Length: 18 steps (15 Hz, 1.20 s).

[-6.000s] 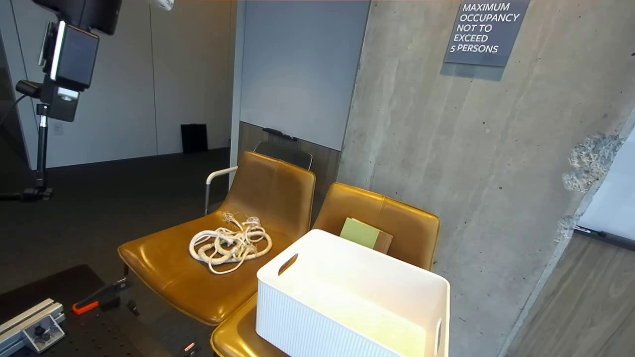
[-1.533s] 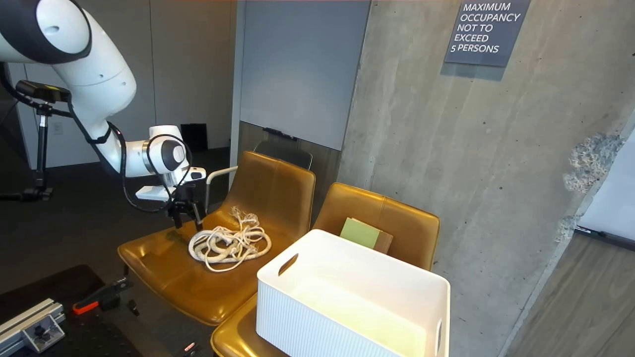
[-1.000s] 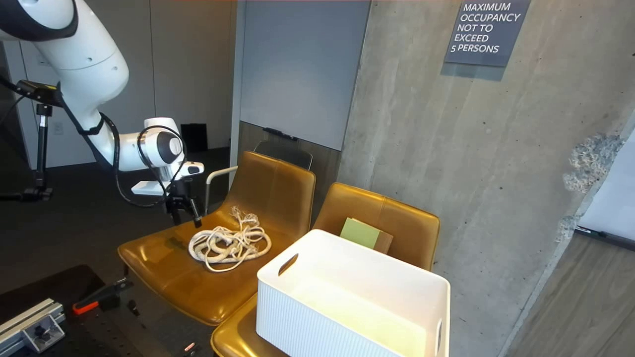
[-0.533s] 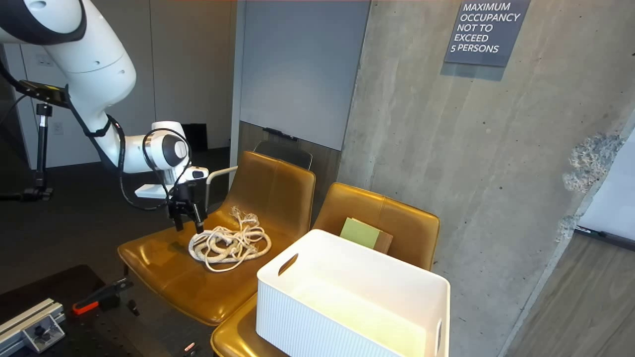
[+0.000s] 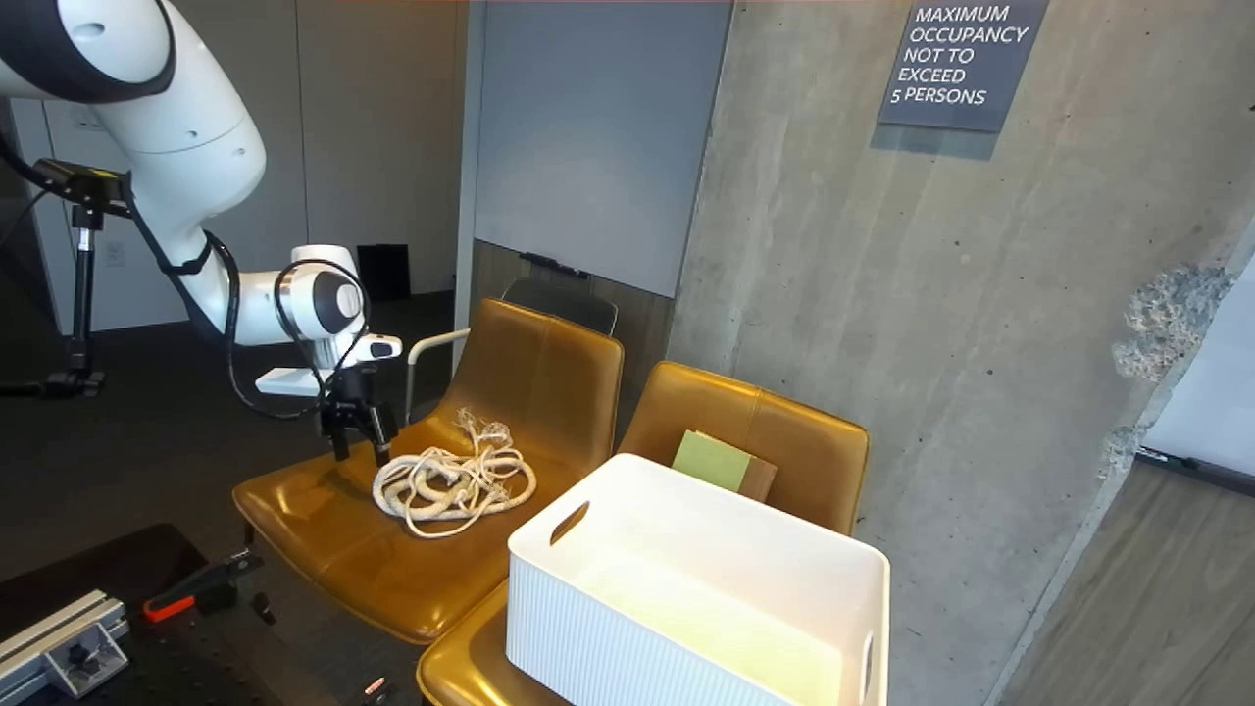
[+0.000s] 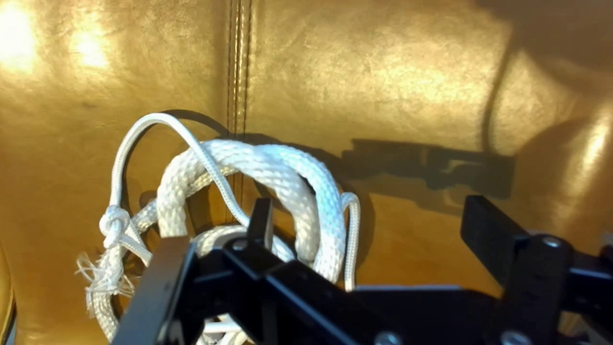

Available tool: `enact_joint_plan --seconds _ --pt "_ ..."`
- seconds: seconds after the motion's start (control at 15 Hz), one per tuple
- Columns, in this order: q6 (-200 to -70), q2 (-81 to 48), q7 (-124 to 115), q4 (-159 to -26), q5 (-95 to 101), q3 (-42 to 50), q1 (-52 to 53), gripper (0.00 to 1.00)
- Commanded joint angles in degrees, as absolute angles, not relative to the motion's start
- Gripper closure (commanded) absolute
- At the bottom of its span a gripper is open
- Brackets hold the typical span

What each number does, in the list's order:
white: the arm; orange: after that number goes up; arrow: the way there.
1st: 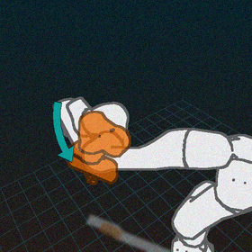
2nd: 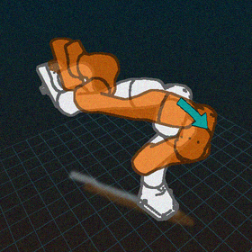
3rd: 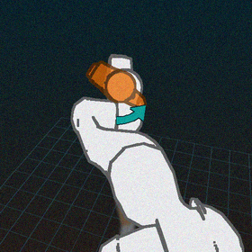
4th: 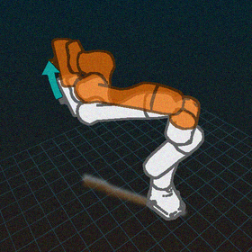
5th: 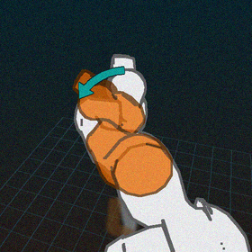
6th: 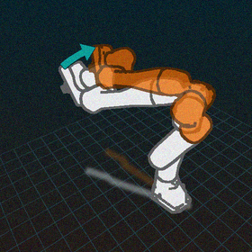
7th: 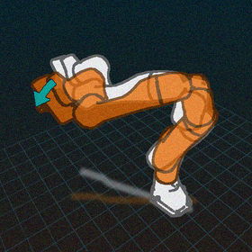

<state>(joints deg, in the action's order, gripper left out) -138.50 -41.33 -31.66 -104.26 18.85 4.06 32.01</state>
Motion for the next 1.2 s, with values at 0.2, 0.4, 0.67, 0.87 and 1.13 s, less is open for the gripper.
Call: enact_joint_plan --seconds 0.2,0.4,0.67,0.87,1.13 --pt "-135.69 -44.98 -29.2 -98.35 17.4 2.27 29.0 0.0" --pt "-134.89 -46.64 -29.35 -97.03 17.29 2.0 28.92 0.0" --pt "-134.24 -48.3 -29.51 -95.51 17.29 1.65 29.39 0.42" --pt "-133.93 -48.93 -29.25 -94.56 17.3 1.6 29.28 0.66" --pt "-133.62 -49.02 -29.24 -94.07 17.45 1.81 29.09 0.95"
